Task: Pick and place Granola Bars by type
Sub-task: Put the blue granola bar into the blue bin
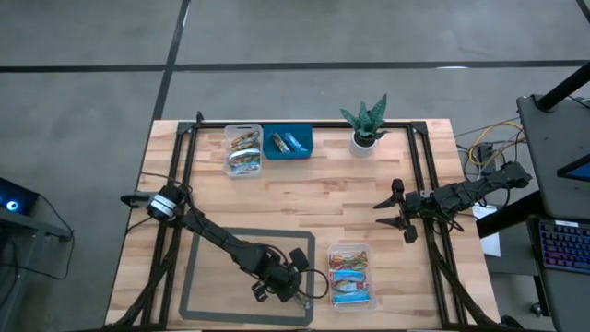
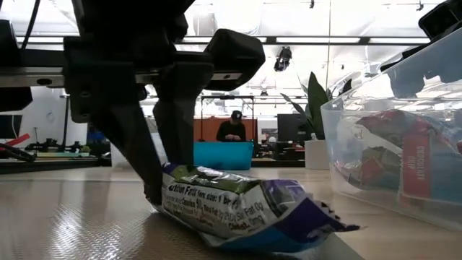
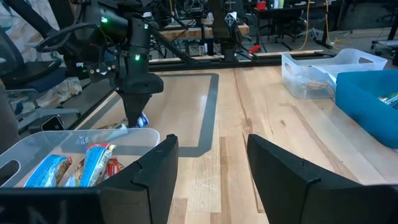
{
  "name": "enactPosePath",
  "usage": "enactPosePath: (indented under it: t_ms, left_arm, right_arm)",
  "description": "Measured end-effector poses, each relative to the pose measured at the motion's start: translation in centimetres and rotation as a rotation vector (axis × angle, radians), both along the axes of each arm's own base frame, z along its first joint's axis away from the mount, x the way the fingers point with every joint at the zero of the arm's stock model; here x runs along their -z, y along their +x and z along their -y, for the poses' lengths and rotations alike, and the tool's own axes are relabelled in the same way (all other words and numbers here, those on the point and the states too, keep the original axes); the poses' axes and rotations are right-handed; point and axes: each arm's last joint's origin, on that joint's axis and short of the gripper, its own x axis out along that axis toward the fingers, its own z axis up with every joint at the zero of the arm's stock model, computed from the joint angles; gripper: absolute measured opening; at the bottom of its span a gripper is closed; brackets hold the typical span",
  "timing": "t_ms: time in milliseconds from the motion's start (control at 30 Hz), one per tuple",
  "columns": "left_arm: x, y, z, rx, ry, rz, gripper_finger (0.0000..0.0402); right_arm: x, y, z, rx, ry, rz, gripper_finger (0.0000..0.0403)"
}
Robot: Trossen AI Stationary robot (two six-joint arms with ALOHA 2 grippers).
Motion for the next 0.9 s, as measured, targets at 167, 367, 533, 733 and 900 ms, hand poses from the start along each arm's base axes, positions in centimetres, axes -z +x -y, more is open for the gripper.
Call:
enactPosePath:
  t_ms: [167, 367, 533, 733, 900]
  left_arm:
    - [-0.2, 0.0, 0.0, -0.014, 0.001, 0.009, 0.0009]
    - [-1.3, -0.2, -0.3, -0.069, -0.008, 0.015, 0.0003]
    - [-3.7, -0.7, -1.6, -0.133, -0.017, 0.011, 0.0002]
    - [-7.1, -1.2, -4.2, -0.233, -0.018, 0.057, 0.0001]
    - [-9.8, -1.8, -7.2, -0.337, -0.019, 0.093, 0.0000]
  right_arm:
    - [0.0, 0.0, 0.0, 0.000, 0.000, 0.000, 0.0183]
    - [0.0, 0.0, 0.0, 0.000, 0.000, 0.000, 0.0183]
    - [0.0, 0.0, 0.0, 0.000, 0.000, 0.000, 0.0183]
    - [0.0, 0.0, 0.0, -0.001, 0.000, -0.001, 0.0183]
    - [0.0, 0.0, 0.0, 0.000, 0.000, 0.000, 0.0183]
